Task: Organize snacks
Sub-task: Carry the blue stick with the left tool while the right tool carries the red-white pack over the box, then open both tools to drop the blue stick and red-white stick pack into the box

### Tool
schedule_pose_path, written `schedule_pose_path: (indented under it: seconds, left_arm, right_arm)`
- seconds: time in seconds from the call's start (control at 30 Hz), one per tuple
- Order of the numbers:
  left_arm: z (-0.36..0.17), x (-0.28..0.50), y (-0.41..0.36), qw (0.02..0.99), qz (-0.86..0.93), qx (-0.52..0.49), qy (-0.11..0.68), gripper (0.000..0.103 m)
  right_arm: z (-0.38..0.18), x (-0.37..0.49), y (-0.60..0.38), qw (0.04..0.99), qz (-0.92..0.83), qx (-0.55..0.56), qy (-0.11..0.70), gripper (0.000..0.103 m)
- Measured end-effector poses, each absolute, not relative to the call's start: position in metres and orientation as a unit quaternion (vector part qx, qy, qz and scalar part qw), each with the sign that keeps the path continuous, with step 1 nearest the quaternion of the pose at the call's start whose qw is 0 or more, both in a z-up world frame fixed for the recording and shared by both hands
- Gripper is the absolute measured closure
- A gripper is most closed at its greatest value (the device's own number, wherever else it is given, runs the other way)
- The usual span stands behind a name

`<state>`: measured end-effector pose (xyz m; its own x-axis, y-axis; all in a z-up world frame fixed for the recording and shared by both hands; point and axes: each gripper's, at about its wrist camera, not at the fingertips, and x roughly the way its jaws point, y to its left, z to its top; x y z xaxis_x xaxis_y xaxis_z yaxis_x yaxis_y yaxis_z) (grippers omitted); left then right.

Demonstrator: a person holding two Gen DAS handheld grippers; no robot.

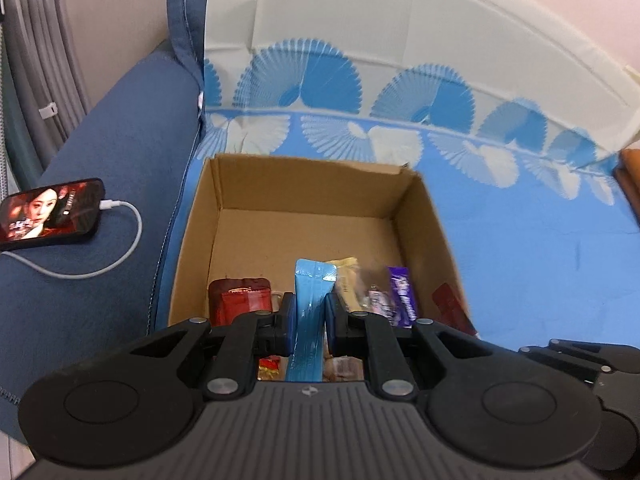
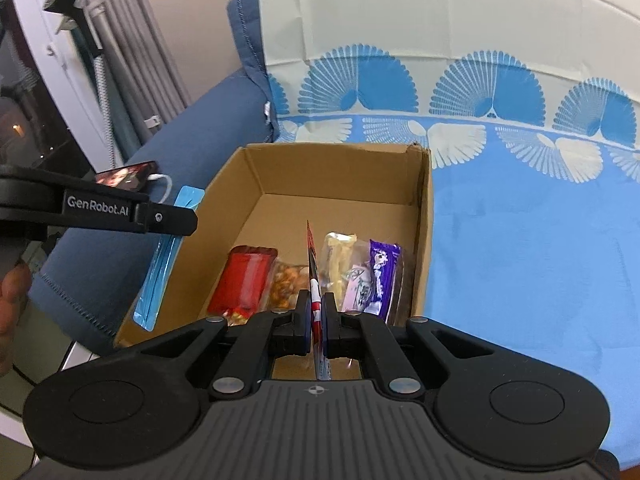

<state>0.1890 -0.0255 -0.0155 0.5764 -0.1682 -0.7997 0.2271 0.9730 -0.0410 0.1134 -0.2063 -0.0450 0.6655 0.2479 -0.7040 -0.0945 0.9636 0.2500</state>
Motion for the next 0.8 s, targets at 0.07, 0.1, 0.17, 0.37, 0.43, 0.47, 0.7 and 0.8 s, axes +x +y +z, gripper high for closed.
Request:
schedule_pose_path:
  seconds: [0.07, 0.1, 0.17, 0.37, 0.43, 0.47, 0.7, 0.8]
  left_arm:
    - [-0.028, 0.204, -0.028, 0.882, -0.105, 0.04, 0.458, 0.087]
    - [-0.034, 0.21, -0.03, 0.88, -0.103, 0.043, 0.462, 0.087]
    - [-0.046, 0.222, -0.031, 0.875, -0.096, 0.049, 0.473, 0.087]
    - [-0.08, 0.247, -0.033, 0.863, -0.076, 0.076, 0.493, 0.076]
    - [-0.086, 0.253, -0.033, 0.859, -0.06, 0.087, 0.501, 0.007]
    - [-0.086, 0.254, -0.029, 0.861, -0.041, 0.087, 0.499, 0.0]
    - [-0.073, 0.227, -0.012, 0.873, -0.027, 0.072, 0.482, 0.0]
    - [-0.063, 0.2, -0.012, 0.874, -0.03, 0.066, 0.48, 0.0]
  right_arm:
    - [-0.053, 0.128, -0.206, 0.906, 0.092, 0.097, 0.403, 0.098]
    - [-0.056, 0.134, -0.206, 0.905, 0.09, 0.097, 0.405, 0.098]
    - [-0.064, 0.146, -0.207, 0.902, 0.087, 0.097, 0.412, 0.098]
    - [-0.085, 0.176, -0.206, 0.898, 0.077, 0.088, 0.425, 0.096]
    - [-0.088, 0.184, -0.205, 0.897, 0.068, 0.081, 0.429, 0.065]
    - [-0.088, 0.185, -0.206, 0.898, 0.059, 0.081, 0.428, 0.048]
    - [-0.079, 0.159, -0.205, 0.902, 0.066, 0.074, 0.42, 0.02]
    - [-0.068, 0.133, -0.2, 0.905, 0.068, 0.07, 0.415, 0.017]
